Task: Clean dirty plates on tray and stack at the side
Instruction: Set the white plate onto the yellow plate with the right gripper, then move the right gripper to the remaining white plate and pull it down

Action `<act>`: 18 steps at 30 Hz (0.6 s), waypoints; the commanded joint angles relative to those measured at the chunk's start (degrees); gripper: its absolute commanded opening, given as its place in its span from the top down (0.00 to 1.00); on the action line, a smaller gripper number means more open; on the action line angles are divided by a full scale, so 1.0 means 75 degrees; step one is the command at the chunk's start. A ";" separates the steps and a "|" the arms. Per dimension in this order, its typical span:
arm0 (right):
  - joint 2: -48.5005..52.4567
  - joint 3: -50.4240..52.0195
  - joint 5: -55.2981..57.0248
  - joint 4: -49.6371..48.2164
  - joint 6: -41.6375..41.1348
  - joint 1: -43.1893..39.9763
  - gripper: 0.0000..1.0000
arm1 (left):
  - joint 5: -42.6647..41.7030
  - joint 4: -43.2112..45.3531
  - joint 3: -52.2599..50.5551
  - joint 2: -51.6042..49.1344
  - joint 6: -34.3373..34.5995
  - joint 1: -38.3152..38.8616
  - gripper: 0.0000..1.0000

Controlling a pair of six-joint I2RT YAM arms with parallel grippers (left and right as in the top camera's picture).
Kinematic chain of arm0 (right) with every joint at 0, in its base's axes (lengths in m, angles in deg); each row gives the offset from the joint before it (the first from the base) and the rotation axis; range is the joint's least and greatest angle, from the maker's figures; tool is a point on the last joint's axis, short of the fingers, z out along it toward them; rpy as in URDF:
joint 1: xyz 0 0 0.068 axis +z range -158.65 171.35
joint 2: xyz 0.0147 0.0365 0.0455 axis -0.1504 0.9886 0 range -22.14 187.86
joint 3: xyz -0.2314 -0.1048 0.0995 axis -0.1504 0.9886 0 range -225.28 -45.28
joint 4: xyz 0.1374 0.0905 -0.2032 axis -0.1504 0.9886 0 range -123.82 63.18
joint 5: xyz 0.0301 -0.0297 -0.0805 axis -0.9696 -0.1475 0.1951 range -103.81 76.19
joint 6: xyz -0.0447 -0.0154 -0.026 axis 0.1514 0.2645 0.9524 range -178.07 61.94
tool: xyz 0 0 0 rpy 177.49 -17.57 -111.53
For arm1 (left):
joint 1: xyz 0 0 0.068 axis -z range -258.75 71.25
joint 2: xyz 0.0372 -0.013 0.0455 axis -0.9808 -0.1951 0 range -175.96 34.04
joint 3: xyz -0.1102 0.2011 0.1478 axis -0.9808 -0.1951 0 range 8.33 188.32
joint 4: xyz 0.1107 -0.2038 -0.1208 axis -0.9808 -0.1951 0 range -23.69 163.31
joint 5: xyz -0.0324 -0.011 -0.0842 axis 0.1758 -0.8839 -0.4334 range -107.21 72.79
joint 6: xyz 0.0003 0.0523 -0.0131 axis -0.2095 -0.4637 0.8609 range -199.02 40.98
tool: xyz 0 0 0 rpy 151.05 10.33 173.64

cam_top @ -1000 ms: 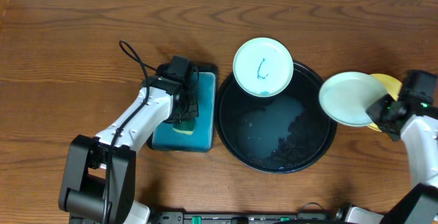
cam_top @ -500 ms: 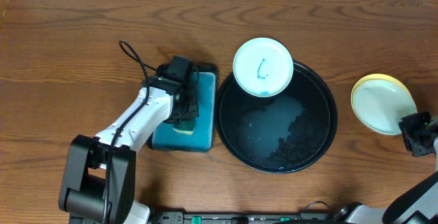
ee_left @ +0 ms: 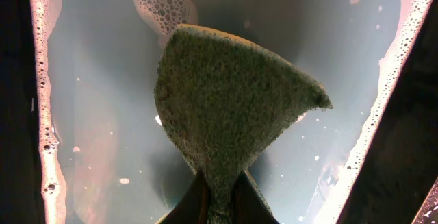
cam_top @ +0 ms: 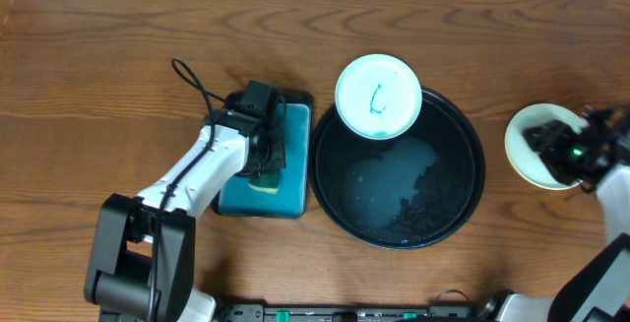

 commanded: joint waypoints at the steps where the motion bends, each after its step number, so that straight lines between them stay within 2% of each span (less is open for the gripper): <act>1: 0.0006 -0.0198 -0.0557 -0.0070 0.0819 0.0868 0.37 | 0.0122 -0.0006 -0.0052 -0.0003 -0.0070 -0.0050 0.92; 11: 0.0385 -0.1973 0.0586 0.0941 0.1603 0.2970 0.35 | 0.0122 -0.0032 -0.0052 -0.0003 -0.0070 -0.0050 0.92; 18: 0.1507 -0.2142 0.1297 0.0309 0.1664 0.4074 0.35 | 0.0122 -0.0029 -0.0052 -0.0003 -0.0070 -0.0047 0.92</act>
